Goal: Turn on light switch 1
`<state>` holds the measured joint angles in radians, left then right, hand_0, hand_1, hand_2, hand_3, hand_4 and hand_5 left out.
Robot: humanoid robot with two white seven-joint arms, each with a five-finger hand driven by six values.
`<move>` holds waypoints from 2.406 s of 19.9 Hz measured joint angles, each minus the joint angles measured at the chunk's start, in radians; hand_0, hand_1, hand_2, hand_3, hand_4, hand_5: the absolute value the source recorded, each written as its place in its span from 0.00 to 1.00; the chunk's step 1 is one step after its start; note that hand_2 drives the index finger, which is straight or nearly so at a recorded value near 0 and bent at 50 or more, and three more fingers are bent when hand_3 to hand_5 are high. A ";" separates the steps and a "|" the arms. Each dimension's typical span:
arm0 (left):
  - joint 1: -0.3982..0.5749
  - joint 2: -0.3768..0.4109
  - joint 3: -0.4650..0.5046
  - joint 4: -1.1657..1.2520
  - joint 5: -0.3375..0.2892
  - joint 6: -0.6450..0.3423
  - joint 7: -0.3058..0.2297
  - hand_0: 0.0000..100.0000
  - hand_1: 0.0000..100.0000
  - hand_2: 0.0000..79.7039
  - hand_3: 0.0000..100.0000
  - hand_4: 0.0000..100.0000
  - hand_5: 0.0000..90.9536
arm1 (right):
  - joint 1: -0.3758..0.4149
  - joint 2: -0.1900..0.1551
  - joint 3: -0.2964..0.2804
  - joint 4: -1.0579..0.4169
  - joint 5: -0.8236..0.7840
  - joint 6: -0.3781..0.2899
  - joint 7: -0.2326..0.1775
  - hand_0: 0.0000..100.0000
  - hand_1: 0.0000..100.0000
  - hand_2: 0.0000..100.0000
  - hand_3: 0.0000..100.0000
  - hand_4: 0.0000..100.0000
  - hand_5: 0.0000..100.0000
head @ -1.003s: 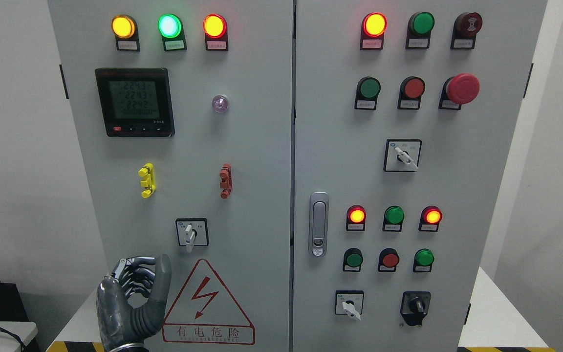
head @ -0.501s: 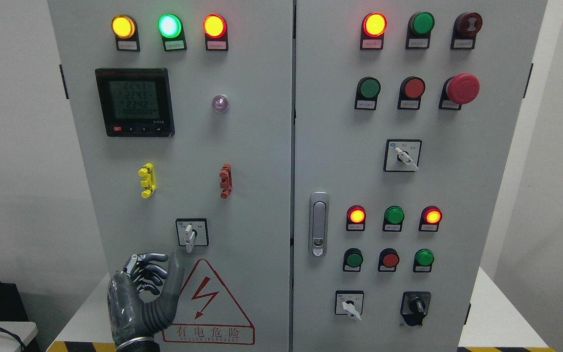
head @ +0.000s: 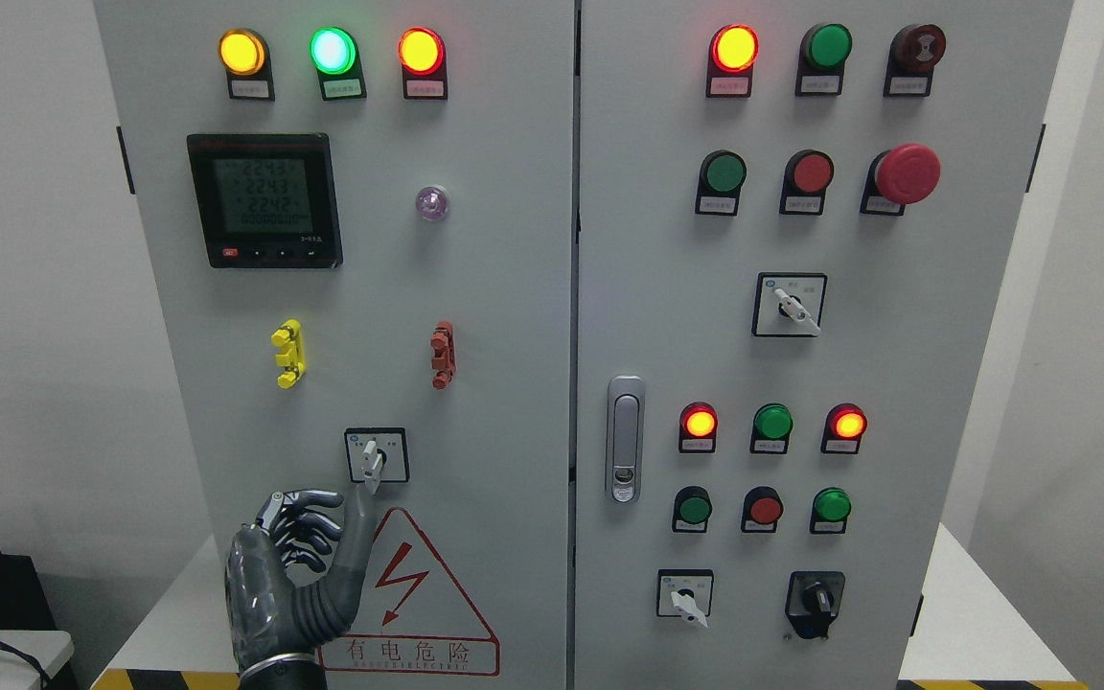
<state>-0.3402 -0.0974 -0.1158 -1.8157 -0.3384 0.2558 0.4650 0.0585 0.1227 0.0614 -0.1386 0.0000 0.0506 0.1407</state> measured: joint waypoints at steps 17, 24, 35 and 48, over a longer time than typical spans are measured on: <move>-0.047 -0.005 -0.021 0.000 0.005 0.073 0.009 0.14 0.39 0.64 0.79 0.83 0.84 | 0.000 0.000 0.000 0.000 0.000 0.000 -0.004 0.12 0.39 0.00 0.00 0.00 0.00; -0.054 -0.006 -0.029 0.001 0.007 0.110 0.009 0.16 0.38 0.65 0.79 0.83 0.84 | 0.000 0.000 0.000 0.000 0.000 0.000 -0.004 0.12 0.39 0.00 0.00 0.00 0.00; -0.060 -0.007 -0.046 0.009 0.007 0.143 0.009 0.17 0.34 0.65 0.79 0.83 0.84 | 0.000 0.000 0.000 0.000 0.000 0.000 -0.004 0.12 0.39 0.00 0.00 0.00 0.00; -0.080 -0.009 -0.052 0.015 0.007 0.187 0.019 0.24 0.27 0.66 0.81 0.84 0.85 | 0.000 0.000 0.000 0.000 0.000 0.000 -0.004 0.12 0.39 0.00 0.00 0.00 0.00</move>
<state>-0.4200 -0.1063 -0.1679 -1.8009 -0.3313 0.4428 0.4840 0.0582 0.1227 0.0614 -0.1388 0.0000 0.0506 0.1366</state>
